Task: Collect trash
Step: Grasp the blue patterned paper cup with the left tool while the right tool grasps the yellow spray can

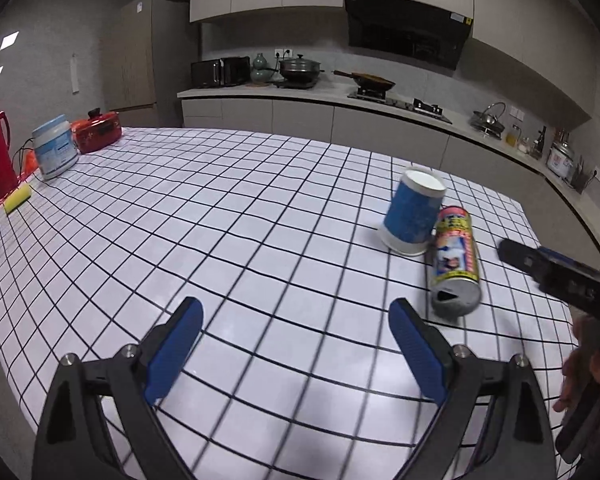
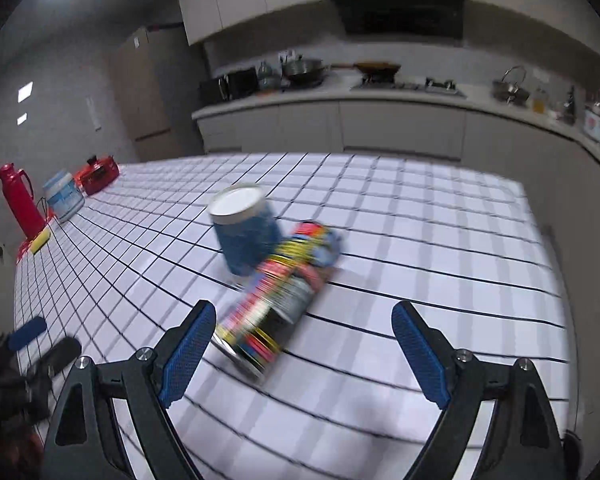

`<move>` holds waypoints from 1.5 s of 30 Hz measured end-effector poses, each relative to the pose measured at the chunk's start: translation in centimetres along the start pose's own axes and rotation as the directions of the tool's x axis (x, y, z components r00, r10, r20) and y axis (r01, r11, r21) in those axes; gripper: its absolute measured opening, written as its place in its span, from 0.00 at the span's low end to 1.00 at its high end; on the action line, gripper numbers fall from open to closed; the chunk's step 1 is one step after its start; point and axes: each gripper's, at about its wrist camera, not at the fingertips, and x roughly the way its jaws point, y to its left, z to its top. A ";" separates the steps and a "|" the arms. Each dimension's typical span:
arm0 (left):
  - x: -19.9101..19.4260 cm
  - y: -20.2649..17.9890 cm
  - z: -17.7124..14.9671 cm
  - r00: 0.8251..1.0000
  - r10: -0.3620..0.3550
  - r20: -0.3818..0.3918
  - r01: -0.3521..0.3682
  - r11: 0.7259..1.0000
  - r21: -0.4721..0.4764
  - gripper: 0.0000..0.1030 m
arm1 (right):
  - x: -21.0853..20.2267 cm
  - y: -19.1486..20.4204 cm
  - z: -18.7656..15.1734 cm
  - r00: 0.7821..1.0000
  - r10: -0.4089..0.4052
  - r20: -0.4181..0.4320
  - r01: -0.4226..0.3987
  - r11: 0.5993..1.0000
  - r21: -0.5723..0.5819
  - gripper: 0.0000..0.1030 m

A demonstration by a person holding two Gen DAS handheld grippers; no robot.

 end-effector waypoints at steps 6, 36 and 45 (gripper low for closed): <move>2.5 1.0 1.1 0.999 -0.039 -0.028 0.039 0.999 0.004 0.92 | 5.8 1.7 1.3 0.990 -0.030 -0.136 0.032 0.999 0.006 0.68; 13.3 -12.6 6.7 0.951 -0.282 -0.127 0.303 0.934 0.192 0.55 | 8.2 -9.4 4.4 0.977 -0.129 -0.171 0.137 0.990 0.035 0.53; 7.8 -14.0 6.8 0.945 -0.322 -0.053 0.326 0.922 0.209 0.54 | 2.7 -11.0 4.3 0.991 -0.109 -0.082 0.114 0.992 0.061 0.53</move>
